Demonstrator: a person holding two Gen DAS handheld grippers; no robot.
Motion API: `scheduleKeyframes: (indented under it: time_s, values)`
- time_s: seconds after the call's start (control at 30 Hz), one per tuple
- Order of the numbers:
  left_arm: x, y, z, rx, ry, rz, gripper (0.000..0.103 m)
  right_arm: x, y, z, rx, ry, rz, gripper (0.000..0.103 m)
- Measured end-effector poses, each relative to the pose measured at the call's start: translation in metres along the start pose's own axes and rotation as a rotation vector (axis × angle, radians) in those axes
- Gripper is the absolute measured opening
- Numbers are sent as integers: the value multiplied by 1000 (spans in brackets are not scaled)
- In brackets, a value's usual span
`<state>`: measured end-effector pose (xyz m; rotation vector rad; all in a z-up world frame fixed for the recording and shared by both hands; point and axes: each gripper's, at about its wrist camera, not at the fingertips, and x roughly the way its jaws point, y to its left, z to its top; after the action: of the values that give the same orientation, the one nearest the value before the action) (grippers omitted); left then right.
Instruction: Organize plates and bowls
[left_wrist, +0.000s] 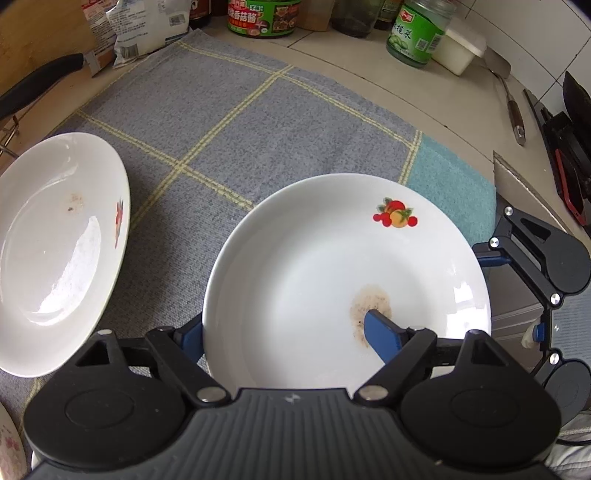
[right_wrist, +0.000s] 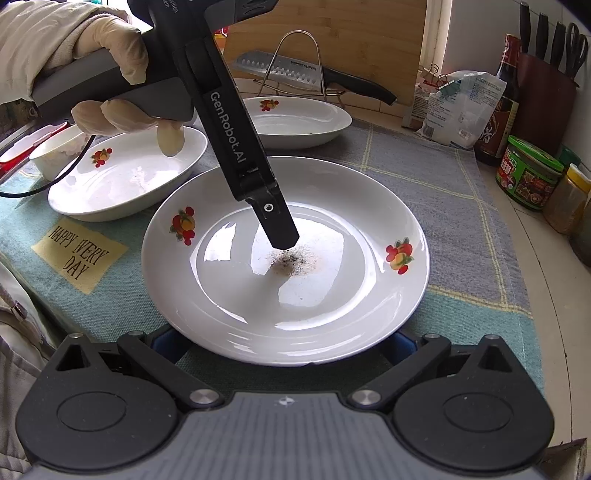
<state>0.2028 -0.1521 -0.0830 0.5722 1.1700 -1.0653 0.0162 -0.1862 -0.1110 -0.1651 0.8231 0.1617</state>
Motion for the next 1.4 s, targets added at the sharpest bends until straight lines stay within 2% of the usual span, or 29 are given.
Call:
scheduleKeyframes:
  time_s: [0.57,1.07,1.4]
  values:
    - [-8,-4,13,-1,-60,16,85,-5,-14,10,-17,-9,-32,103]
    - [1,4,66,-2,-115,52,85,5,-62,30,-59,-28,-63,103]
    - [22,12,95,-15,-120,72,85,22,-95,37,-54,-17,-50,103]
